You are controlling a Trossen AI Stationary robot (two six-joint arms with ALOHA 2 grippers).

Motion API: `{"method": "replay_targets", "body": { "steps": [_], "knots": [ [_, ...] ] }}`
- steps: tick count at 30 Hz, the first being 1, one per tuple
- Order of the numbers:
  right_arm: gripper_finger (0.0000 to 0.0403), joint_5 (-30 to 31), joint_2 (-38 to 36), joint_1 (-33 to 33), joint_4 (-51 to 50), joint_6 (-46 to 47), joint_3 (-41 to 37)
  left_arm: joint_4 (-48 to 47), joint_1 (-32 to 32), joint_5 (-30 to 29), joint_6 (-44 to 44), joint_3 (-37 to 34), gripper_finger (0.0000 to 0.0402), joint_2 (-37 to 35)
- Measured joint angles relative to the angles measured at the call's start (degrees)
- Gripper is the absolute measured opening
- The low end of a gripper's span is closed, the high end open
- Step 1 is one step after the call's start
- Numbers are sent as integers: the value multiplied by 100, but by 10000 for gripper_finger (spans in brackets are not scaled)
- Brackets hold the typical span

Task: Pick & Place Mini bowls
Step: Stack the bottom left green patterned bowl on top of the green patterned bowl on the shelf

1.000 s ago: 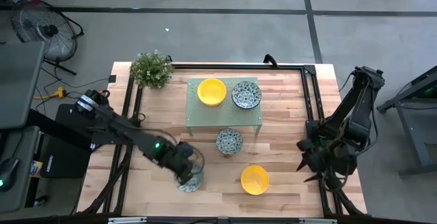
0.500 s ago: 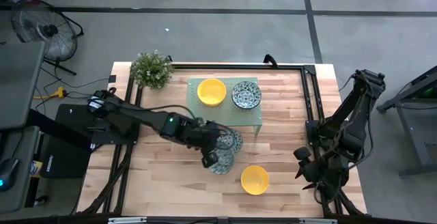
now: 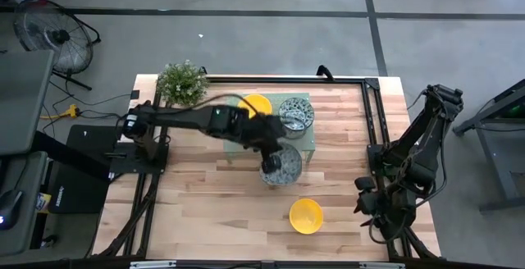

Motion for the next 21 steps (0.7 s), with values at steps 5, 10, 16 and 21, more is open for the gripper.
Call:
{"method": "replay_targets", "body": {
  "steps": [5,10,16,21],
  "knots": [
    [195,198,0,-1,-1,277,0,-53,417,-12,401,303,4,30],
    [195,374,0,0,-4,531,0,32,838,7,680,426,4,26],
    [195,638,0,0,0,725,0,444,1369,266,871,460,4,26],
    [195,783,0,0,17,814,0,774,1734,515,921,477,4,163]
  ]
}}
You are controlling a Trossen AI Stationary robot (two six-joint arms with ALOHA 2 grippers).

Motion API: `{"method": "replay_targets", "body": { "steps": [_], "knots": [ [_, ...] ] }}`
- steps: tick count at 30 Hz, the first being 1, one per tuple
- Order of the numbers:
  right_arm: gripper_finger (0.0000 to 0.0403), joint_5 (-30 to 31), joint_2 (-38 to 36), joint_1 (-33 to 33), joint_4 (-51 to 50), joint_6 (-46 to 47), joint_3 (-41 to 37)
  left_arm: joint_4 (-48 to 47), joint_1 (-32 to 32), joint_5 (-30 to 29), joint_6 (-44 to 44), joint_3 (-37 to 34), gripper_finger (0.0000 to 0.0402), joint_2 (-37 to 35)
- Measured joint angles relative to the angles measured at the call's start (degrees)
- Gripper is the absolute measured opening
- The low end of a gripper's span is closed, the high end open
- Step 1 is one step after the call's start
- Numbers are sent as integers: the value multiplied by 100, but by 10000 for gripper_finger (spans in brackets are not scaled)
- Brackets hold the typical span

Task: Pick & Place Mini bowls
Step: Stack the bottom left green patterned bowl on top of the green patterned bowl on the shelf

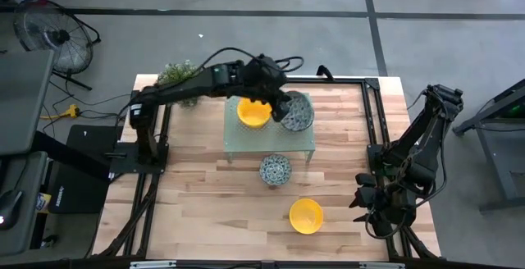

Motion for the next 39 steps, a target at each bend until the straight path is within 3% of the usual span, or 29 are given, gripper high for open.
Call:
{"method": "replay_targets", "body": {
  "steps": [6,9,39],
  "knots": [
    [195,146,0,-2,1,52,0,235,265,415,-102,2,4,198],
    [195,154,0,0,7,112,0,-154,352,526,-84,-33,4,216],
    [195,362,0,-2,6,160,0,-471,424,241,-54,-24,4,221]
  ]
}}
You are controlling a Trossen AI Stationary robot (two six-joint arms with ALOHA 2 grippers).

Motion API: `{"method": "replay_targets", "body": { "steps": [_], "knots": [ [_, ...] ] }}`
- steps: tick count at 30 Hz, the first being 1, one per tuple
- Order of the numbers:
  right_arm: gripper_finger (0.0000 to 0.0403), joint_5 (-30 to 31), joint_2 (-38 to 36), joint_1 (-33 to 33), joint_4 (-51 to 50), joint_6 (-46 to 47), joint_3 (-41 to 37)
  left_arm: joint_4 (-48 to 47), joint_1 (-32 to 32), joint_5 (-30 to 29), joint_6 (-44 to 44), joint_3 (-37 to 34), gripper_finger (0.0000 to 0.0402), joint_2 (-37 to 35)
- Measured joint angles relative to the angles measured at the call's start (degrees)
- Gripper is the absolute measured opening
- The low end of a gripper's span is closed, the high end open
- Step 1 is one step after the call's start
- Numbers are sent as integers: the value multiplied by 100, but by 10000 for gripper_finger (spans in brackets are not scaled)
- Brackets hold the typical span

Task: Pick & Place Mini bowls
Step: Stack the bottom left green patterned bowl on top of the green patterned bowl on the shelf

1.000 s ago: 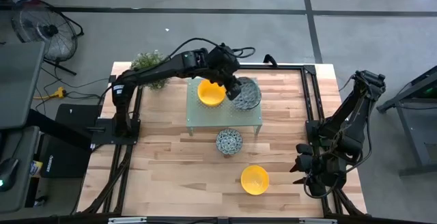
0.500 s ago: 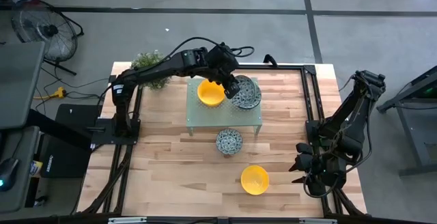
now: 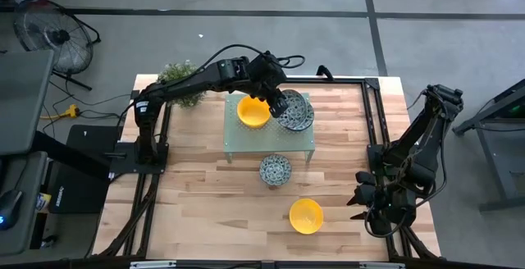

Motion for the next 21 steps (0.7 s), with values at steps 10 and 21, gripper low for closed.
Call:
{"method": "replay_targets", "body": {
  "steps": [10,21],
  "knots": [
    [195,0,0,2,-1,0,0,59,-4,-24,-1,-44,4,254],
    [195,-64,0,0,-5,0,0,307,2,28,106,-13,3,428]
  ]
}}
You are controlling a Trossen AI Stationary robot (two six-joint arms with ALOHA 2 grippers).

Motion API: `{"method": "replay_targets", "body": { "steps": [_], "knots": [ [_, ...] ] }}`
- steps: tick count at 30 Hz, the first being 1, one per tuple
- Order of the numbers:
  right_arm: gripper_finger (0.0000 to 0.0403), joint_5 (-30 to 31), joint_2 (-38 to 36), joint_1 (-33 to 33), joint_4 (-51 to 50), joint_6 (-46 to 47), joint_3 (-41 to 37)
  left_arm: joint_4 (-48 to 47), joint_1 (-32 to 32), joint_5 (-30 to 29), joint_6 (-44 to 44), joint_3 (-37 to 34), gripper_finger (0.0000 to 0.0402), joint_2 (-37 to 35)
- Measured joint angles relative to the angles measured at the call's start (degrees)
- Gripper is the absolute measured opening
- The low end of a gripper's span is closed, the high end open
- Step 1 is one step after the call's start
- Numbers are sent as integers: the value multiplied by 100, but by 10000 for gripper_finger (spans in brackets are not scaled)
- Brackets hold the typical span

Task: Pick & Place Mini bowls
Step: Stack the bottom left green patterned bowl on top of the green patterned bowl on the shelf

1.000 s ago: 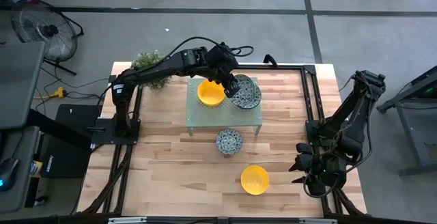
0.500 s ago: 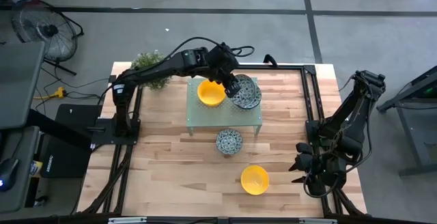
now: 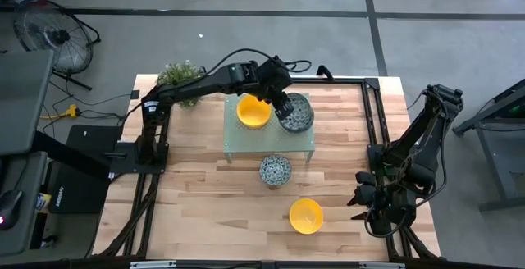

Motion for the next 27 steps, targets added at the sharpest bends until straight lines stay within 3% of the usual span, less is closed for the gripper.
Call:
{"method": "replay_targets", "body": {
  "steps": [27],
  "knots": [
    [195,-24,0,0,5,20,0,-1,-4,223,148,-4,18,13]
  ]
}}
